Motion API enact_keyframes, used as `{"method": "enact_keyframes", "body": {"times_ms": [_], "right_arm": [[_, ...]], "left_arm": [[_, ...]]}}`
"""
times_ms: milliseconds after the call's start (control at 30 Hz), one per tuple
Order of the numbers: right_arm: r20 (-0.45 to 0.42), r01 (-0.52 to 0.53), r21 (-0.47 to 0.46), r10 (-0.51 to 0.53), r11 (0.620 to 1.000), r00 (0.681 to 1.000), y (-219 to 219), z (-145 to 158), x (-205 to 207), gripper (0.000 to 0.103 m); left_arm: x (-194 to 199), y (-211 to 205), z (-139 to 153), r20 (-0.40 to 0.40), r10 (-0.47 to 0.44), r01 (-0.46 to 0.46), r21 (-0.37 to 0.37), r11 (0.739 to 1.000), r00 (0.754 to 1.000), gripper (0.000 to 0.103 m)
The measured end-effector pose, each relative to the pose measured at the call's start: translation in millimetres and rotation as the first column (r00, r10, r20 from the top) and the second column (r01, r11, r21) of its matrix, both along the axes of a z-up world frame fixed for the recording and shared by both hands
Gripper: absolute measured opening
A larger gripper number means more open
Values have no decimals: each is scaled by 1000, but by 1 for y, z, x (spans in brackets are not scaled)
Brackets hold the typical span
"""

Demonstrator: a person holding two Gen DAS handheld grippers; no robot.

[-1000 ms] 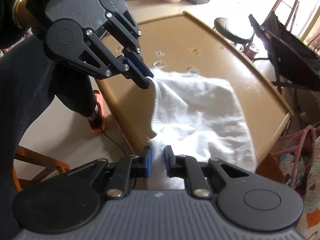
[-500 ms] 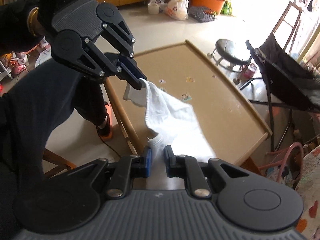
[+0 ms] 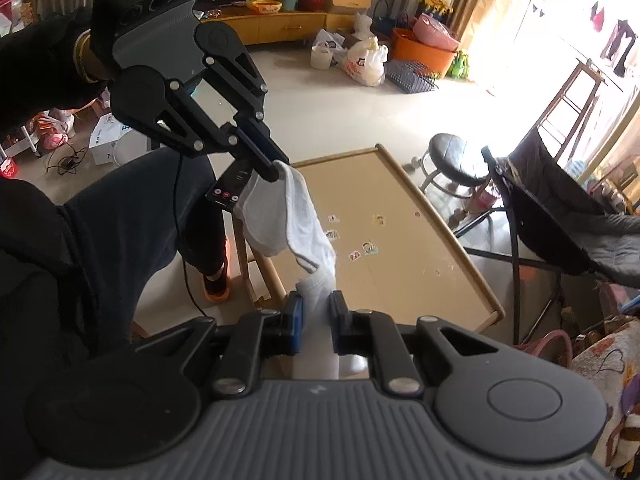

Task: Fold clothes
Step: 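Lift the white T-shirt off the table with both grippers, letting it hang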

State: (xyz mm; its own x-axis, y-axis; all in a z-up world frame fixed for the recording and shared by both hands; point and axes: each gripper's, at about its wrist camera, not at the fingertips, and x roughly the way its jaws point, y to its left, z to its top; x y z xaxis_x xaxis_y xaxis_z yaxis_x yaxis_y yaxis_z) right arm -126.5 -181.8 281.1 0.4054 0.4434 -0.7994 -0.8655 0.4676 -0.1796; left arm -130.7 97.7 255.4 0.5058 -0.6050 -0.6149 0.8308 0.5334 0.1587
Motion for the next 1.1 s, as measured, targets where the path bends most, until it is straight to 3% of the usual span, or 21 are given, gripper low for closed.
{"method": "enact_keyframes", "body": {"times_ms": [233, 400, 533, 700, 1100], "right_arm": [[-1, -40, -19, 40, 999, 999, 4, 25, -19, 14], [-15, -70, -36, 69, 997, 997, 9, 29, -27, 14], [-24, -60, -43, 59, 997, 998, 13, 17, -17, 14], [-30, -17, -58, 15, 998, 999, 17, -14, 15, 14], [-60, 103, -77, -107, 992, 992, 17, -81, 112, 14]], "left_arm": [[-32, 6, 44, 41, -13, 14, -17, 1000, 999, 7], [-53, 11, 69, 70, -32, 32, -5, 999, 997, 7], [-56, 13, 72, 58, -28, 27, 7, 1000, 998, 7], [-37, 15, 50, 2, 4, -4, 14, 1000, 1000, 7], [69, 7, -33, -139, 73, -71, 24, 997, 988, 7]]}}
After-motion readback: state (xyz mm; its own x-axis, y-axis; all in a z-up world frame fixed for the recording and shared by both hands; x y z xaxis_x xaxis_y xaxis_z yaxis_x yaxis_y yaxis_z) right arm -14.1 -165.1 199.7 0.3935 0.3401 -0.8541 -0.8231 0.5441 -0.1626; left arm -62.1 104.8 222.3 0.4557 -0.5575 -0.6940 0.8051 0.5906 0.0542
